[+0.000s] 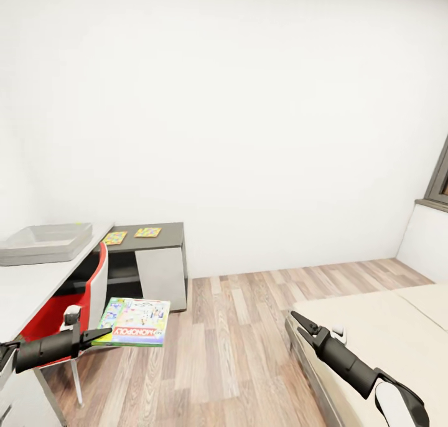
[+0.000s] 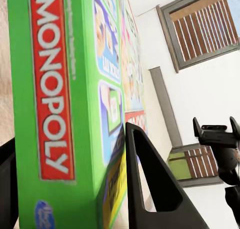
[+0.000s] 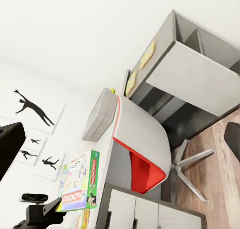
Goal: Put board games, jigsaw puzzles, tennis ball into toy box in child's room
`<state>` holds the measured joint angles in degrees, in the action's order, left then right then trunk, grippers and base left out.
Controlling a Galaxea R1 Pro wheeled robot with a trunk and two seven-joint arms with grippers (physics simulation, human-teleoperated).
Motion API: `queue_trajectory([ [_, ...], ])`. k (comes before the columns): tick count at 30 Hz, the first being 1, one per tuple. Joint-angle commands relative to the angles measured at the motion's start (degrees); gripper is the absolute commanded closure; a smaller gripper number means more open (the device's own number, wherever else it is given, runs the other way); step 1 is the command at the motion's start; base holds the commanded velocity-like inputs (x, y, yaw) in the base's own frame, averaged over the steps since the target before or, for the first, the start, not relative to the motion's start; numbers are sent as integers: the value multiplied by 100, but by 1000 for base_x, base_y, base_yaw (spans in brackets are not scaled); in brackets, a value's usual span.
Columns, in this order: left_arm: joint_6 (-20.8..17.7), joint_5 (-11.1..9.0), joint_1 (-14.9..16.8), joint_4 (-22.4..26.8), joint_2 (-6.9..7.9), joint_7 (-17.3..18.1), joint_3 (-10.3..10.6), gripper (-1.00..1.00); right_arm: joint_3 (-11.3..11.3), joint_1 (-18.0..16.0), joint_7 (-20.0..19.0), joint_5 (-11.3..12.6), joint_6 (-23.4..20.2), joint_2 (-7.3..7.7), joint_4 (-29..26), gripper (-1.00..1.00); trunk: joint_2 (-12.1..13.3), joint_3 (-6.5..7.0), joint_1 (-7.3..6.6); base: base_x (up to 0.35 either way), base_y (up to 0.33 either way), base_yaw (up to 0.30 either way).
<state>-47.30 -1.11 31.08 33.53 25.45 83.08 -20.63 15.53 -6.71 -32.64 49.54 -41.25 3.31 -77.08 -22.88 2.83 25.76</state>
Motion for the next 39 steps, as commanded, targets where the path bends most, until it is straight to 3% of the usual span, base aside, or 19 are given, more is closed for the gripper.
queue_trajectory([
  [1,-58,1,0,38,5,298,68,100,10,1,-8,25,-41,3,-5,-100,-4,4,2,0,0,226],
  [3,-57,-3,-2,157,14,665,111,100,13,0,-11,27,-45,9,-7,-100,-4,18,2,0,0,226],
  [7,-204,-30,-11,665,33,692,144,100,25,-3,-26,29,-54,18,-44,-100,-4,44,2,0,0,226],
  [11,-251,-12,-27,800,37,692,145,100,24,-1,-19,29,-54,19,-29,-100,-4,71,2,0,0,226],
  [20,-282,-12,-40,863,182,692,91,100,23,-3,-13,30,-42,18,-22,-100,-4,119,2,0,0,186],
  [39,-271,15,-40,866,146,692,141,100,20,-2,-8,30,-49,22,-11,-100,-4,0,2,0,0,5],
])
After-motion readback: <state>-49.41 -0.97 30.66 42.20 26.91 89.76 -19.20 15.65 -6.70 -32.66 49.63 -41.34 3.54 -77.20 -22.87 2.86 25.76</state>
